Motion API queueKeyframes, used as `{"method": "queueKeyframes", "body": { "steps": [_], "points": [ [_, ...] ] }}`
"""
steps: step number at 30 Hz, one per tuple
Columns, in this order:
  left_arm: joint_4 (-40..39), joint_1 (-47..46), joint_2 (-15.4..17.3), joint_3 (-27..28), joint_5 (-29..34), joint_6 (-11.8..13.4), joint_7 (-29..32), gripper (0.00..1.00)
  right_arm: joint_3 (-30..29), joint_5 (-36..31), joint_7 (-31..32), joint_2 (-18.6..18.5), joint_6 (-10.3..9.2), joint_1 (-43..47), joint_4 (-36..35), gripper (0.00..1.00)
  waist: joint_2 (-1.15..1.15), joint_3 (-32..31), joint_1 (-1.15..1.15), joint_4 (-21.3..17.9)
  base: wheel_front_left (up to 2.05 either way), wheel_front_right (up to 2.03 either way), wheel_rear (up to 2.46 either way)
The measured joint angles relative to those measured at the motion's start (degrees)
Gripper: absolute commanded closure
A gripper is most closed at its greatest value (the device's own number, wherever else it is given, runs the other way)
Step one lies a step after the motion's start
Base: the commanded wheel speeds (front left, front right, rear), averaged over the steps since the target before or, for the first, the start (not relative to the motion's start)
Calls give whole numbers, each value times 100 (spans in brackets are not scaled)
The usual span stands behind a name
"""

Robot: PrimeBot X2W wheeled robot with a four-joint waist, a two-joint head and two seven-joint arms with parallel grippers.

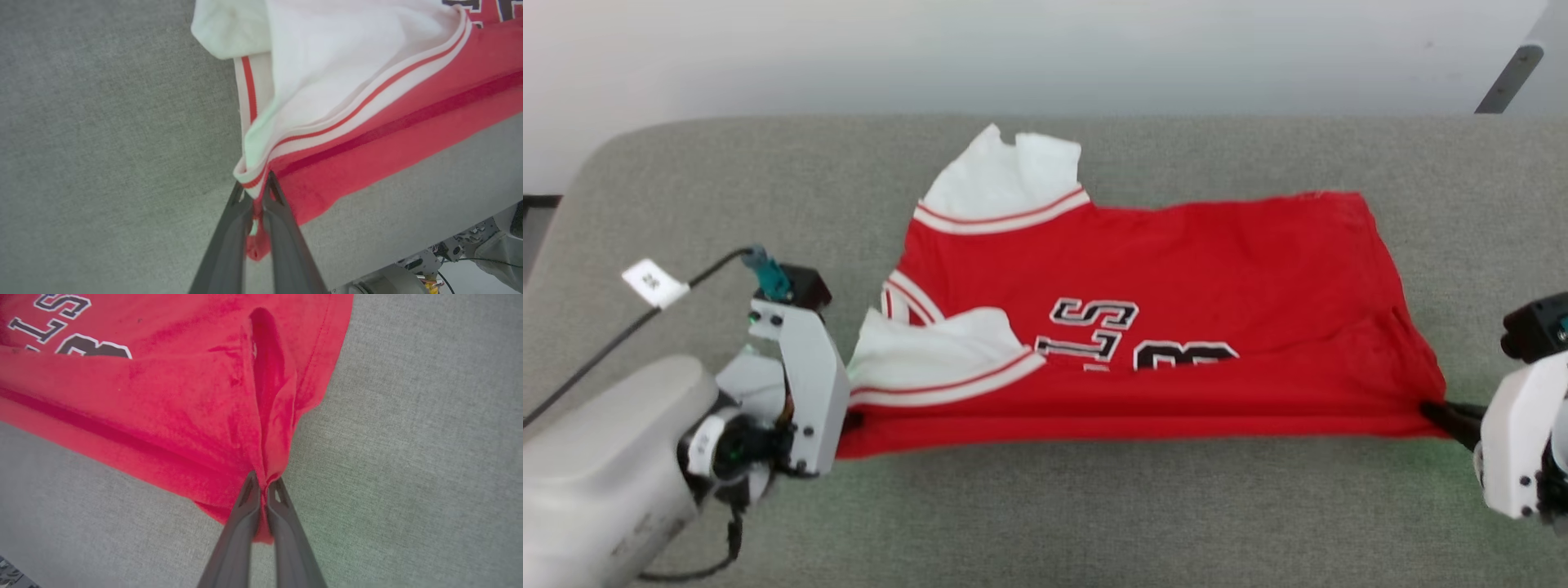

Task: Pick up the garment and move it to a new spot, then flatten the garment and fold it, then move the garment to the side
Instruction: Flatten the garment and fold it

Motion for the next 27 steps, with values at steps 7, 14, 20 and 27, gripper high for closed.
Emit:
{"method": "queueKeyframes", "body": {
  "steps": [7, 14, 20, 27],
  "points": [
    [-1085, 398, 443, -76, -1, 504, -10, 100, -190, 103, 227, -199, 1, 538, -300, 100, 0, -114, 0, 49, 0, 0, 0],
    [-1311, 775, 516, -183, 33, 610, -263, 79, -354, 31, 312, -35, 0, 1001, -433, 100, 0, -70, 0, 22, 0, 0, 0],
    [-923, 926, 302, -253, 80, 465, -415, 25, -357, -101, 327, 135, 0, 1089, -427, 100, 0, -14, 0, -29, 0, 0, 0],
    [-538, 867, 120, -211, 41, 292, -428, 0, -309, -180, 293, 279, 0, 1015, -319, 100, 0, 38, 0, -65, 0, 0, 0]
  ]
}}
